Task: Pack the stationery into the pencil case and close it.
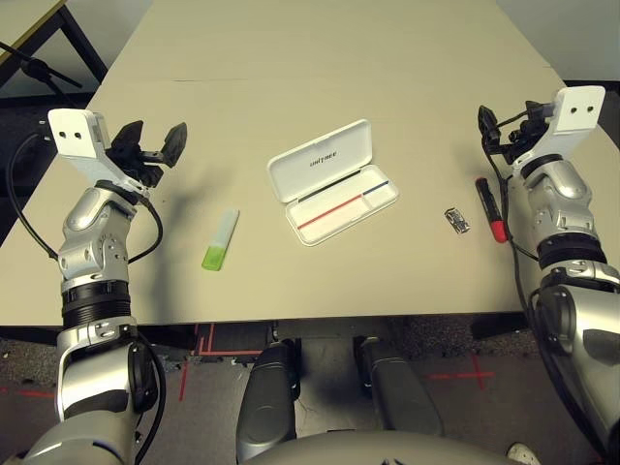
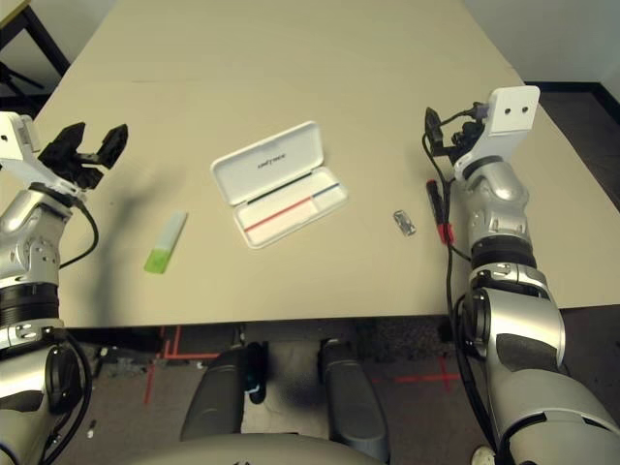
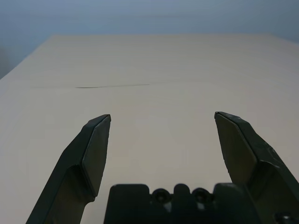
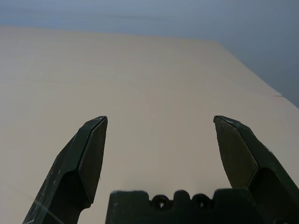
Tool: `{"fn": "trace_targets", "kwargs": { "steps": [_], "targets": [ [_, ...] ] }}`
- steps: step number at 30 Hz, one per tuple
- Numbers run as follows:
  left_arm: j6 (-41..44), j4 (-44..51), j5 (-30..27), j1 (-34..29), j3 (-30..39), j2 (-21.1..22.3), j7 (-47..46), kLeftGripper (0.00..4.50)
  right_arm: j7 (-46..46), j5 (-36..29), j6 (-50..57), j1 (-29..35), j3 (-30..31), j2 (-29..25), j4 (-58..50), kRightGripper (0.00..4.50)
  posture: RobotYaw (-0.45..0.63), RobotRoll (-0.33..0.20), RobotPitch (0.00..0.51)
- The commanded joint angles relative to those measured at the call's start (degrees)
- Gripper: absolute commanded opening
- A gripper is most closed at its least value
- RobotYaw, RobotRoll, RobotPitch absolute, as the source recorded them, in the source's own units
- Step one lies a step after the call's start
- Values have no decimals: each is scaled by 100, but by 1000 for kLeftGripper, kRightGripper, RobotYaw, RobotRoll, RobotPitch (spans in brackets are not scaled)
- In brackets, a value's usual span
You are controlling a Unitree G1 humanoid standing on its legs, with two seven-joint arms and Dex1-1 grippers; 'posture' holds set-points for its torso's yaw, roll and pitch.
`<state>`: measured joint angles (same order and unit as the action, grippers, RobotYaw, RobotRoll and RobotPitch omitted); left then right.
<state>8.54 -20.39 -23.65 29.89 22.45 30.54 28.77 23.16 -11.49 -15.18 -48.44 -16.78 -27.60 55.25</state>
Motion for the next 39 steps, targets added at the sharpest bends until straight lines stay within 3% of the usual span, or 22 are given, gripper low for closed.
{"fn": "trace_targets", "kwargs": {
  "steps": [1,10,17,26,32,39],
  "targets": [
    [56,157,-36,-133,74,49,-44,4468,23,-18,3,-70,9,58,111,4500,-25,0,183],
    [150,415,-42,-176,-15,-45,-102,4468,198,-40,20,-85,-9,7,153,4500,-26,0,193],
    [294,457,-81,-13,-162,-106,16,4468,1223,-263,495,178,25,-409,-416,4500,-66,0,209],
    [280,561,-170,-252,62,172,284,4468,2983,-362,1615,663,604,-678,-1445,4500,3,0,175],
    [473,995,-240,-557,41,230,358,4468,3812,-312,1973,711,926,-832,-1584,4500,25,0,169],
    [1075,1673,-655,-1011,73,651,964,4468,4292,-305,2407,876,1145,-897,-1960,4500,42,0,156]
  ]
}}
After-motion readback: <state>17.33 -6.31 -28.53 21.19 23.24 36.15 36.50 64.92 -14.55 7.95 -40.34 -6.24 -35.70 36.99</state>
